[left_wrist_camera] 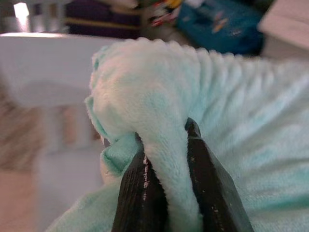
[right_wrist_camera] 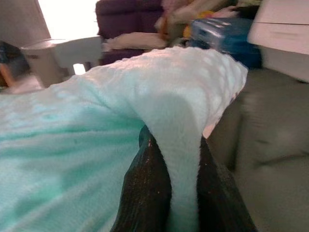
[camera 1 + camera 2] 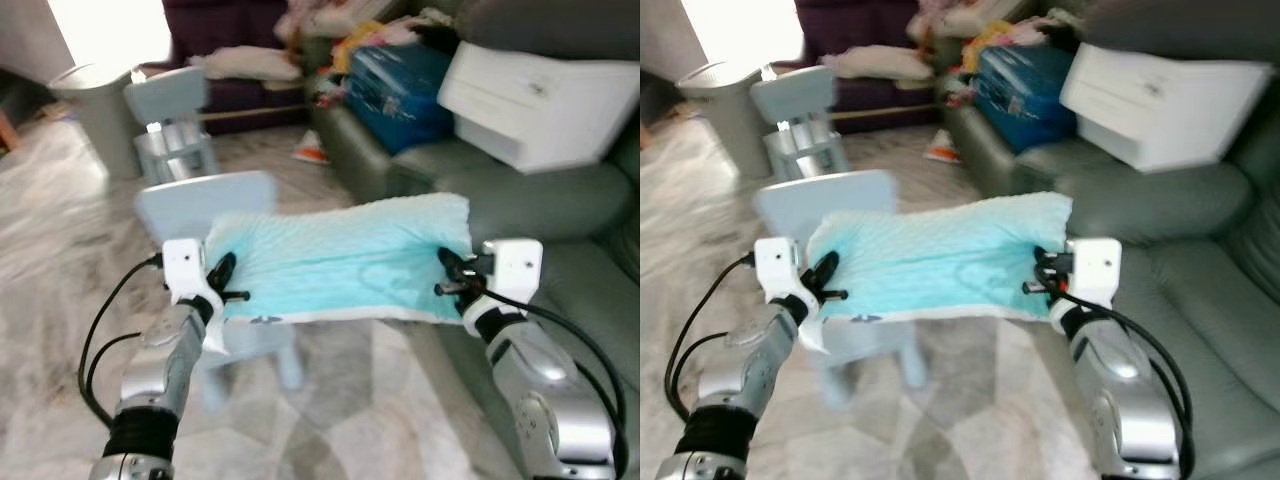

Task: Move the pillow to the sofa

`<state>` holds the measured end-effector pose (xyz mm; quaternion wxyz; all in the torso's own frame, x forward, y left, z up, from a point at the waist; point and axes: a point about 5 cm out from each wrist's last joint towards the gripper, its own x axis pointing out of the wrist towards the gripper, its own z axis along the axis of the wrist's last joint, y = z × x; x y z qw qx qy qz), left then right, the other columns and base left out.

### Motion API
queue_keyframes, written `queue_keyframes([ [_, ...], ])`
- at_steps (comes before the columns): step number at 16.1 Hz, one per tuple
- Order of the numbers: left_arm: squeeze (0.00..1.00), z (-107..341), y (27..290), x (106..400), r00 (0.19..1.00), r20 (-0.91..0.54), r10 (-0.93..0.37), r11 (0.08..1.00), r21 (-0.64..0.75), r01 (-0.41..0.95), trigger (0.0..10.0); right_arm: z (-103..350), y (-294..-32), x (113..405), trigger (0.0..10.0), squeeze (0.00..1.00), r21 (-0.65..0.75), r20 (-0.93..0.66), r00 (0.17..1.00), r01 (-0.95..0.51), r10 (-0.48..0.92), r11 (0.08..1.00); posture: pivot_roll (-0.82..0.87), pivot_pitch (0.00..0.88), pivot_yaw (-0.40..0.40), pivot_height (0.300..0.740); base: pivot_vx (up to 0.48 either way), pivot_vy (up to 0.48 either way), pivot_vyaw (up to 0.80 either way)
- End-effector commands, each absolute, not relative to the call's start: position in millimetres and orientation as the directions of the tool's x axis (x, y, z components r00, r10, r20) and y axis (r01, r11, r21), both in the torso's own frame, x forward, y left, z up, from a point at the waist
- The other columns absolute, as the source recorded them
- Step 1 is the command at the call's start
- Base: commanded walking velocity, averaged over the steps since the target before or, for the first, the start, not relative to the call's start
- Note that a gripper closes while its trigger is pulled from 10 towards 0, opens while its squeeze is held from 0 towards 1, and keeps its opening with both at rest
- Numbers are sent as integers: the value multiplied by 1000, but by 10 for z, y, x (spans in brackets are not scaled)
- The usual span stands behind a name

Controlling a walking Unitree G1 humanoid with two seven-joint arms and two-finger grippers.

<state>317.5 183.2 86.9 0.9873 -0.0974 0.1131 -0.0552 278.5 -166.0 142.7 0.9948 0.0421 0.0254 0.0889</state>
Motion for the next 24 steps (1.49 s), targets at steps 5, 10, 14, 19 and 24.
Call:
queue_keyframes([
  [5,0,942,1902,3210,975,-181,-128,982,-164,98,10000,1542,-1733,2792,10000,0,66,1,990,-141,141,988,-176,0,45,740,0,163,0],
  [10,0,1048,1880,3278,975,-131,-177,980,-110,163,10000,1550,-1744,2802,10000,0,65,-4,991,-132,133,989,-180,0,46,740,0,0,-480],
  [14,0,1000,1938,3286,976,-163,-145,977,-179,115,10000,1560,-1746,2798,10000,0,63,-1,991,-131,132,989,-185,0,46,740,0,0,-800],
  [19,0,976,1895,3261,970,-159,-184,967,-207,149,10000,1565,-1743,2795,10000,0,59,2,990,-138,138,989,-185,0,42,740,0,0,-561],
  [24,0,967,1873,3256,964,-159,-214,956,-236,173,10000,1564,-1745,2787,10000,0,59,3,990,-137,137,989,-189,0,45,740,190,0,0],
])
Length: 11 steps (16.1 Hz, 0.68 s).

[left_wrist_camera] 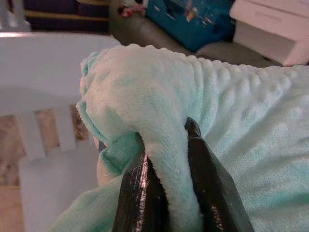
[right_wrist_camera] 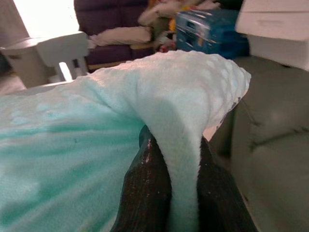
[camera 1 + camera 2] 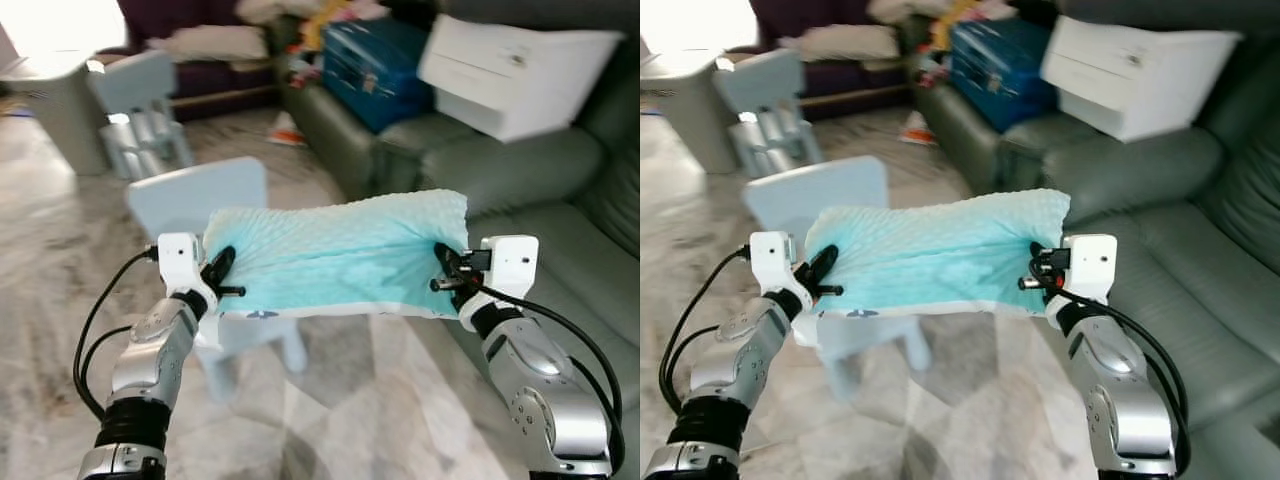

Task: Move the pillow to the sofa

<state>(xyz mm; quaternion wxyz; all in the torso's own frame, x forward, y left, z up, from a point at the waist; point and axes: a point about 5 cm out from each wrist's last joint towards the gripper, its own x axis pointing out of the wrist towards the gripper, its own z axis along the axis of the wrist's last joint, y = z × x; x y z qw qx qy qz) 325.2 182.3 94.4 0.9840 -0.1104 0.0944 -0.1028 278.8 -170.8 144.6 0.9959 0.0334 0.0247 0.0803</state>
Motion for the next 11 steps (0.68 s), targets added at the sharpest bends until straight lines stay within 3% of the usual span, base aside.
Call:
queue_keyframes([
  [1,0,967,1863,3254,963,-159,-218,955,-237,177,10000,1563,-1746,2787,10000,0,60,2,991,-137,137,989,-190,0,45,740,364,0,0],
  [3,0,966,1857,3254,962,-159,-221,955,-237,180,10000,1559,-1745,2789,10000,0,61,-1,990,-139,139,988,-189,0,43,740,356,0,-300],
  [11,0,939,1851,3237,960,-168,-226,953,-244,181,10000,1556,-1740,2789,10000,0,63,-4,990,-144,144,988,-190,0,42,740,359,0,-693],
])
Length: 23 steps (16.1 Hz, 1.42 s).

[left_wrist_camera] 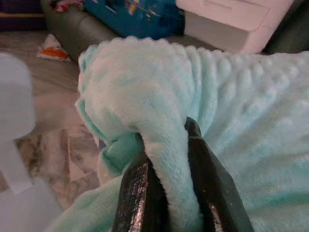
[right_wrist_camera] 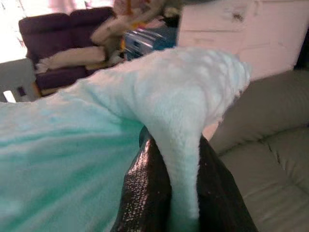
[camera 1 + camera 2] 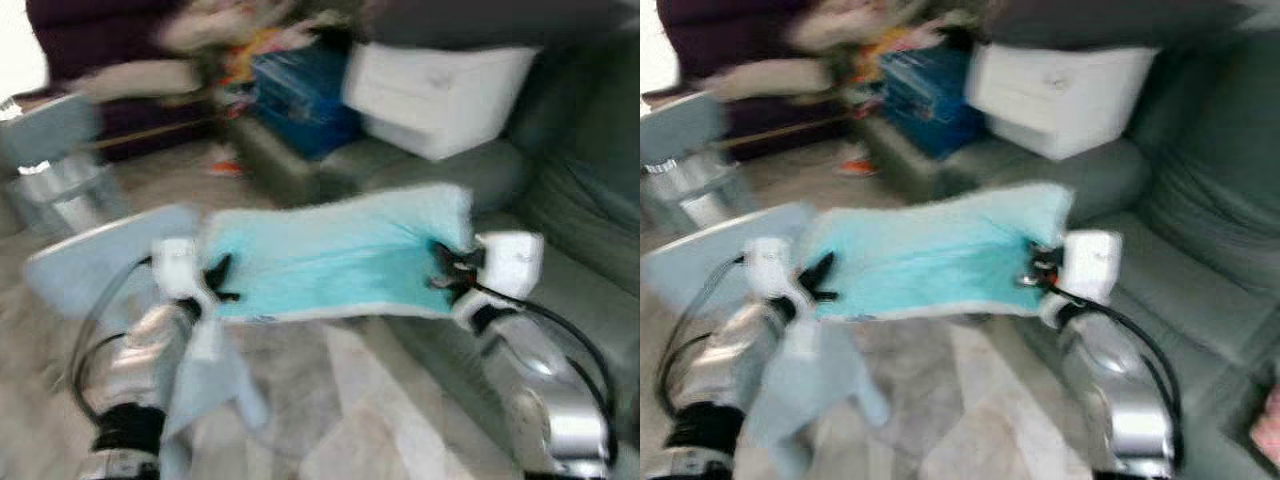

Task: Move the pillow to the sofa

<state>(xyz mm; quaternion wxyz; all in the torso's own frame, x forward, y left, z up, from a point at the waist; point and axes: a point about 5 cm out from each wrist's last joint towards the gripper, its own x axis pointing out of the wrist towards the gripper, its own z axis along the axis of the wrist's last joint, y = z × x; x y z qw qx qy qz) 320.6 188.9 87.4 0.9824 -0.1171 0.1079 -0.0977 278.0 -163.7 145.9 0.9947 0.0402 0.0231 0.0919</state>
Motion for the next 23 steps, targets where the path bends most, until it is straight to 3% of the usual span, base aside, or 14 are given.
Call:
queue_keyframes([
  [1,0,937,1848,3236,959,-169,-227,952,-244,182,10000,1554,-1742,2787,10000,0,63,-5,989,-144,145,988,-189,0,41,740,345,0,-644],
  [9,0,918,1835,3222,956,-179,-233,951,-246,185,10000,1557,-1727,2788,10000,0,64,-6,989,-150,151,987,-186,0,38,740,320,0,-602],
  [17,0,982,1814,3278,961,-173,-214,952,-256,166,10000,1554,-1715,2779,10000,0,63,-7,989,-149,149,987,-186,0,41,740,0,0,0],
  [23,0,976,1834,3283,960,-179,-216,959,-226,173,10000,1548,-1711,2781,10000,0,64,-8,989,-146,147,987,-186,0,43,740,0,445,0],
])
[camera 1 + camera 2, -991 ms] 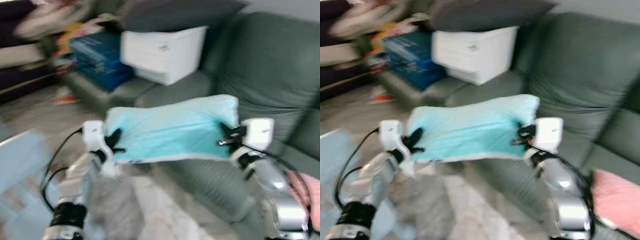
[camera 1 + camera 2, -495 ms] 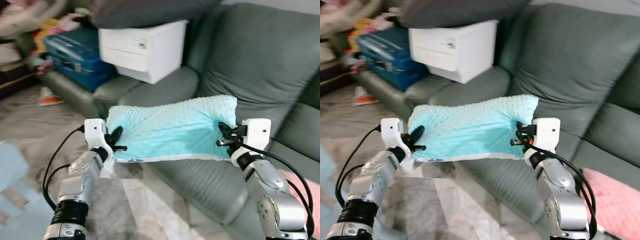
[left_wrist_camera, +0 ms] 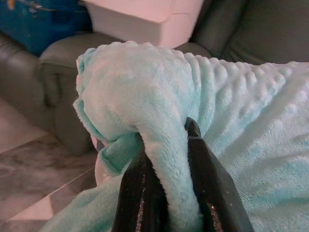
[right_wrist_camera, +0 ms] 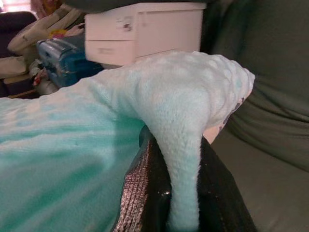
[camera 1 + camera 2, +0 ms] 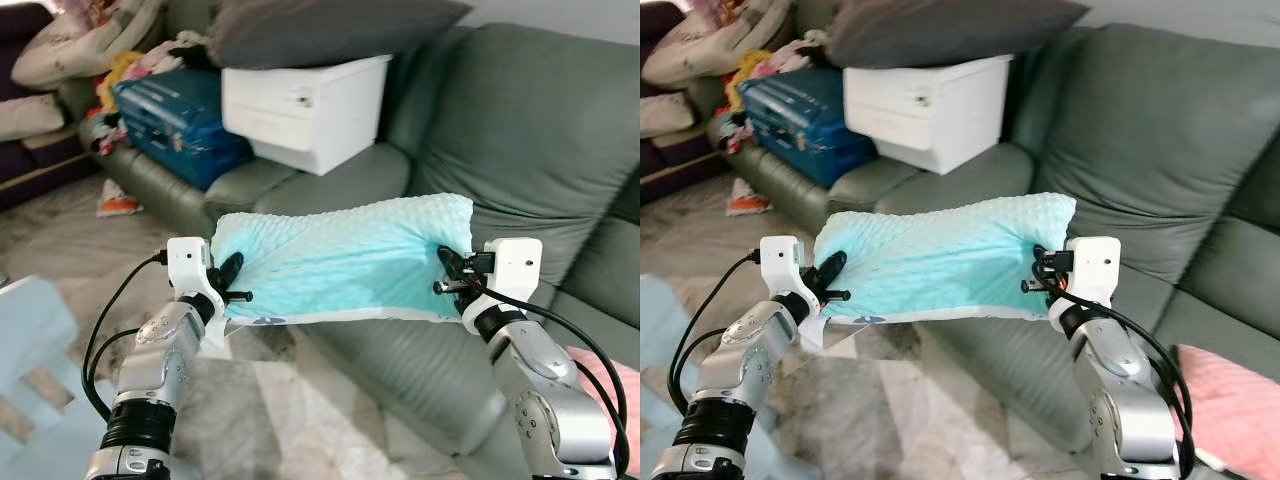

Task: Move the pillow to the sofa

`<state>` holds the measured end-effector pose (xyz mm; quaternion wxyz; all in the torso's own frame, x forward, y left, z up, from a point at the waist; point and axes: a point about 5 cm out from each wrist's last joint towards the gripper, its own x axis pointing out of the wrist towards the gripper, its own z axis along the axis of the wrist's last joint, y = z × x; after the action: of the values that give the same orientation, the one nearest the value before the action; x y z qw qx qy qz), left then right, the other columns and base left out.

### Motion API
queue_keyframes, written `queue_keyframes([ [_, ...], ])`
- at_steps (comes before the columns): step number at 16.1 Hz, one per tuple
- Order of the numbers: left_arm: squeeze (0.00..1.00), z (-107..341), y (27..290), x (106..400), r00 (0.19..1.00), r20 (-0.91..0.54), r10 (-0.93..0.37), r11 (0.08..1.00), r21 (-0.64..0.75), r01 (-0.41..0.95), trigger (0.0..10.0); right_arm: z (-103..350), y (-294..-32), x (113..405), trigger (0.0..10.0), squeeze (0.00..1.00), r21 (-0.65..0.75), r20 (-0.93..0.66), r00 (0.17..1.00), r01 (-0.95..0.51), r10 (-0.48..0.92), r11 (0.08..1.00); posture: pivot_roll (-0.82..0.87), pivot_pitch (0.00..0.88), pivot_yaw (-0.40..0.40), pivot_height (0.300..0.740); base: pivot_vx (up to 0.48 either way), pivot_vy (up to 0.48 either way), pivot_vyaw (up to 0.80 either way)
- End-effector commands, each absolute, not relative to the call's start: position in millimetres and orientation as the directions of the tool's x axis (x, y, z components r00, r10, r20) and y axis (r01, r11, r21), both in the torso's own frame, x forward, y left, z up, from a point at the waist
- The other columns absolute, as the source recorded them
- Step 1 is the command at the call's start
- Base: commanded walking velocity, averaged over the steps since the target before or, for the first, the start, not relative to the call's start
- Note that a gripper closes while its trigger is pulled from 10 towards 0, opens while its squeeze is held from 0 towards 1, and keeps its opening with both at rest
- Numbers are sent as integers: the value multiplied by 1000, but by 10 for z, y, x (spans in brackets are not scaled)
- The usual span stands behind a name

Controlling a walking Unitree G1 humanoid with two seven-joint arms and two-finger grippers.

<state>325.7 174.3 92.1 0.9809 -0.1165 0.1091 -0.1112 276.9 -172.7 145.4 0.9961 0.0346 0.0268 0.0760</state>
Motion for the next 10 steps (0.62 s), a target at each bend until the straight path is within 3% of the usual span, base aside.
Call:
queue_keyframes([
  [1,0,974,1829,3282,959,-180,-217,959,-224,175,10000,1548,-1710,2783,10000,0,64,-7,989,-146,147,987,-186,0,42,740,0,480,0],
  [7,0,952,1792,3277,953,-193,-233,957,-219,189,10000,1551,-1721,2791,10000,0,61,-7,990,-143,144,988,-186,0,41,740,0,480,0],
  [10,0,958,1792,3279,955,-185,-233,958,-213,192,10000,1546,-1719,2793,10000,0,61,-10,990,-140,141,988,-186,0,43,740,0,110,-181],
])
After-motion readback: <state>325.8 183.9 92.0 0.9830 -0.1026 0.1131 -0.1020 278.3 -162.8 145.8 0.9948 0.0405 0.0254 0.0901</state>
